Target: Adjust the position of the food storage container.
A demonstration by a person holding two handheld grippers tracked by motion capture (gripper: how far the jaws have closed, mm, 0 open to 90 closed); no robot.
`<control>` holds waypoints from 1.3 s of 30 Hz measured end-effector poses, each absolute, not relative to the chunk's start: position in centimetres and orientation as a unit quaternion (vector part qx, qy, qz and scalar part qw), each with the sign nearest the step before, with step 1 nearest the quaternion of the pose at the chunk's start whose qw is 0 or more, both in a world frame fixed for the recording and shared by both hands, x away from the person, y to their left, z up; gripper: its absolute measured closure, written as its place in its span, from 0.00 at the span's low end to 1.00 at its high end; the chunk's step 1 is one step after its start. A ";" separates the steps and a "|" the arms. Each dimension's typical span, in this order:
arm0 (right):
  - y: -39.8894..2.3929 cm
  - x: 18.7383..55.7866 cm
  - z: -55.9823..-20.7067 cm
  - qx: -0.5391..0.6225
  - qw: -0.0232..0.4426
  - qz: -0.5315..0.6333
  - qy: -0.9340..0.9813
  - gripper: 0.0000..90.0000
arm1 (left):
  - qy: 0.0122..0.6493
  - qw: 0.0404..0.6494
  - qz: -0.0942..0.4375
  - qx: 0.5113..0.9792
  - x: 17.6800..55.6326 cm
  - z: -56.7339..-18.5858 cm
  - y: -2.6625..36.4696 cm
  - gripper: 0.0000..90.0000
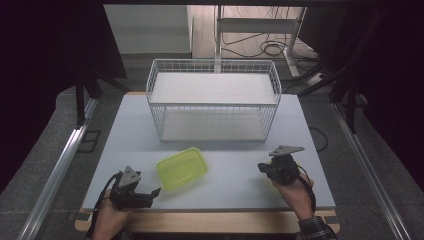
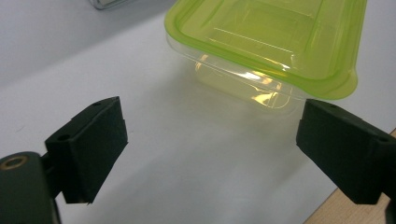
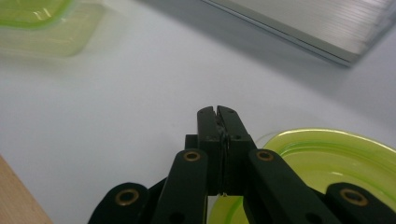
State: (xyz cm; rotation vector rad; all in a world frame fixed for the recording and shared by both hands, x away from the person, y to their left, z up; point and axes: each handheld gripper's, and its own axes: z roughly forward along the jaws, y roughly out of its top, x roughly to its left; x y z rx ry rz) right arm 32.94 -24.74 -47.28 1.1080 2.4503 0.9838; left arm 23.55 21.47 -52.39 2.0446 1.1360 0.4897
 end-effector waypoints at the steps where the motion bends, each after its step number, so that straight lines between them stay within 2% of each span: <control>1: -25.5 32.8 -47.2 0.390 0.143 0.339 0.845 0.98 | 0.443 0.367 0.191 0.796 23.5 -52.4 21.5 0.11; 7: -26.7 32.6 -47.1 0.406 0.159 0.332 0.837 0.97 | 0.451 0.363 0.187 0.794 23.6 -52.3 21.6 0.17; 10: -26.3 32.4 -47.0 0.399 0.157 0.340 0.837 0.96 | 0.456 0.359 0.187 0.793 23.6 -52.3 21.8 0.23; 11: -26.0 32.4 -46.9 0.394 0.154 0.344 0.838 0.96 | 0.461 0.358 0.184 0.791 23.6 -52.3 22.0 0.27; 12: -25.4 32.4 -46.9 0.387 0.149 0.353 0.839 0.96 | 0.466 0.359 0.179 0.788 23.6 -52.3 22.2 0.42; 13: -25.4 32.4 -46.9 0.387 0.149 0.353 0.839 0.96 | 0.471 0.363 0.171 0.786 23.7 -52.3 22.5 0.42; 15: -24.7 32.5 -46.8 0.379 0.144 0.359 0.841 0.97 | 0.483 0.359 0.160 0.783 24.2 -52.5 22.7 0.58; 18: -23.8 32.7 -46.9 0.371 0.133 0.367 0.843 0.98 | 0.488 0.349 0.143 0.787 25.3 -52.8 22.7 0.76; 19: -22.9 32.9 -47.0 0.363 0.125 0.372 0.845 0.98 | 0.488 0.345 0.134 0.791 26.1 -53.0 22.3 0.85; 21: -22.5 33.0 -47.0 0.359 0.123 0.371 0.848 0.98 | 0.485 0.341 0.132 0.794 26.5 -53.1 22.1 0.89; 22: -21.5 33.3 -47.2 0.349 0.118 0.373 0.852 0.98 | 0.477 0.335 0.128 0.802 27.2 -53.2 21.7 0.94; 30: -18.5 34.5 -48.2 0.334 0.102 0.371 0.860 0.98 | 0.455 0.326 0.127 0.819 29.4 -53.3 20.3 0.98; 39: -15.9 36.0 -49.4 0.331 0.094 0.362 0.867 0.97 | 0.432 0.351 0.112 0.823 31.8 -53.2 18.3 0.98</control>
